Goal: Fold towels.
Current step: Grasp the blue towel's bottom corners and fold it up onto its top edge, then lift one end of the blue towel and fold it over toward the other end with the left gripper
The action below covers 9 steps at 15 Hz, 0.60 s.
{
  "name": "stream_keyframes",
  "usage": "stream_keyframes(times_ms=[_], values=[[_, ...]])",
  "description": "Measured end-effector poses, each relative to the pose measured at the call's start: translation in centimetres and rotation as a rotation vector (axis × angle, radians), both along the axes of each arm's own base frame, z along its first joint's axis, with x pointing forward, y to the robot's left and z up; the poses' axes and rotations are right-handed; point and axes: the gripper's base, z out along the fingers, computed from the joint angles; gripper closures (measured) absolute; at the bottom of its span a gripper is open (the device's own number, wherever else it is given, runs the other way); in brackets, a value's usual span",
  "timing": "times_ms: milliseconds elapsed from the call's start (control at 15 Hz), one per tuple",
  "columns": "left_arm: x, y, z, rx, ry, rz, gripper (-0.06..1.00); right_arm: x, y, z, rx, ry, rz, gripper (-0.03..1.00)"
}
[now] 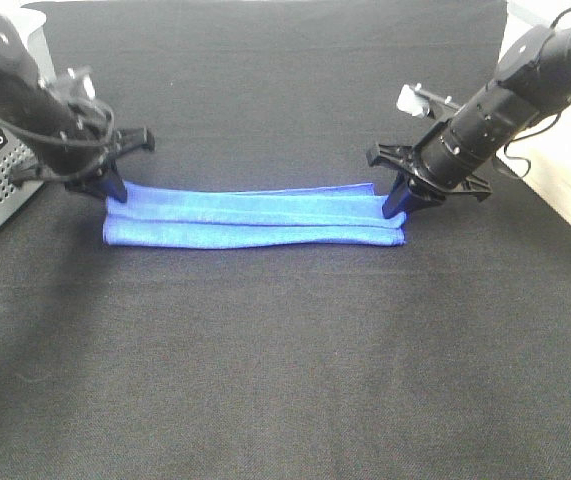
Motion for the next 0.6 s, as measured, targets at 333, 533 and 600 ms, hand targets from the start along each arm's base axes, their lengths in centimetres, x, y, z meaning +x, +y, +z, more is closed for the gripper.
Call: stream_keyframes(times_ms=[333, 533, 600], values=[[0.0, 0.5, 0.5, 0.043, -0.018, -0.023, 0.18, -0.4, 0.1, 1.2, 0.018, 0.034, -0.006, 0.12], [0.1, 0.5, 0.2, 0.047, -0.009, -0.012, 0.14, -0.7, 0.1, 2.6, 0.013, 0.036, 0.022, 0.08], [0.1, 0.4, -0.2, 0.028, 0.003, 0.001, 0.14, -0.8, 0.1, 2.6, 0.013, 0.042, 0.026, 0.08]])
